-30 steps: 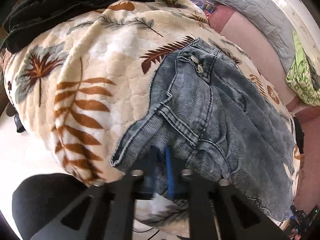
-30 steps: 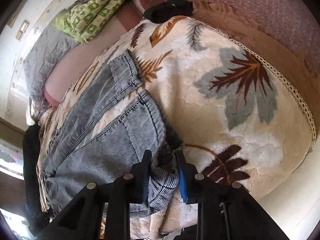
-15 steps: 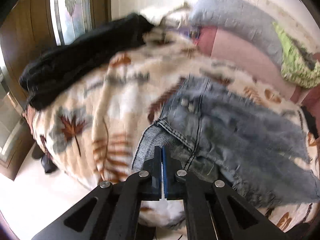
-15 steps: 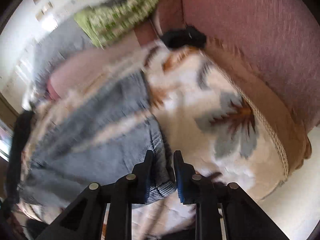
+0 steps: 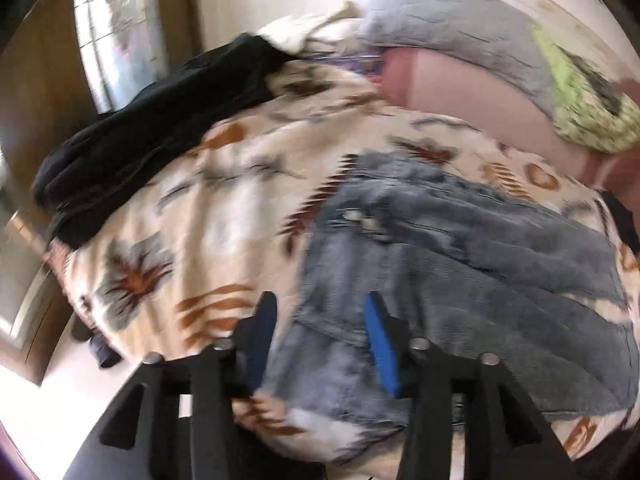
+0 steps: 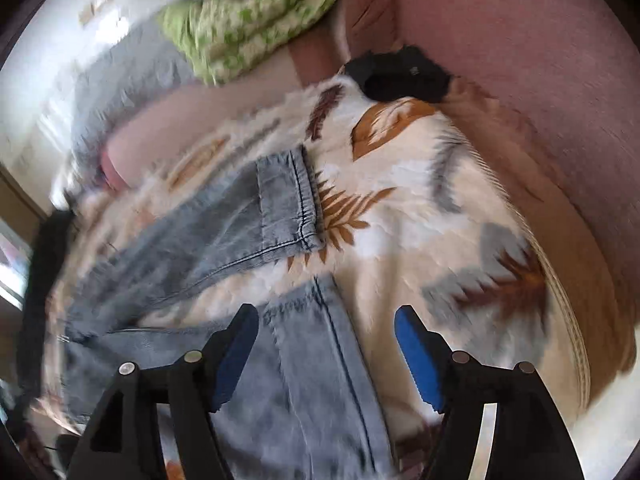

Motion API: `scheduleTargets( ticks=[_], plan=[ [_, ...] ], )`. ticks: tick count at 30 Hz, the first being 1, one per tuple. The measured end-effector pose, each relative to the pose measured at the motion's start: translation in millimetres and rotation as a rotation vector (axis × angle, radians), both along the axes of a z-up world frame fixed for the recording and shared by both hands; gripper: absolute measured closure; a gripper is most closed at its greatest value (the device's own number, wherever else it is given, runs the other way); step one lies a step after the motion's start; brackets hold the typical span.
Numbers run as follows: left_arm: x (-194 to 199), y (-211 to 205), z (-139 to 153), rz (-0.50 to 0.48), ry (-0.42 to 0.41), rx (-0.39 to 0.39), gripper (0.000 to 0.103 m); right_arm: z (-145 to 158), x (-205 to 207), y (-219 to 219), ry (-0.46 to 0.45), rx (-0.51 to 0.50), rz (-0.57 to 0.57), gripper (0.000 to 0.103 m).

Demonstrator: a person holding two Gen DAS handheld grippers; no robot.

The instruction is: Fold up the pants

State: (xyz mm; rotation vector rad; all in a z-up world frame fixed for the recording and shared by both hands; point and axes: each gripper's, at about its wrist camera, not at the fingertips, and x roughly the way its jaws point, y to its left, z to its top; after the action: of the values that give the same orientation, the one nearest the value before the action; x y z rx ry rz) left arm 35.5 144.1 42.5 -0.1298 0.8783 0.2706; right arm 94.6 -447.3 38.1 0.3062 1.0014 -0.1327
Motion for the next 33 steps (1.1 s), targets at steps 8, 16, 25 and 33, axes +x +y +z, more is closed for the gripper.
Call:
scheduleTargets(
  ticks=[8,16,25,33],
  plan=[
    [26,-18,-77,-0.059,0.175,0.013,0.045,-49,50,46,0.16,-0.282,0.166,0.088],
    [16,-21,-78,-0.078,0.163,0.054,0.039,-58,50,16,0.141,-0.296,0.045,0.09],
    [-3,-30,-43,-0.114,0.024,0.066,0.037,-11,44,26,-0.002,-0.196,0.086,0.027],
    [9,-25,-80,-0.098,0.154,0.045,0.031,-46,54,64,0.129,-0.355,0.199,0.089]
  ],
)
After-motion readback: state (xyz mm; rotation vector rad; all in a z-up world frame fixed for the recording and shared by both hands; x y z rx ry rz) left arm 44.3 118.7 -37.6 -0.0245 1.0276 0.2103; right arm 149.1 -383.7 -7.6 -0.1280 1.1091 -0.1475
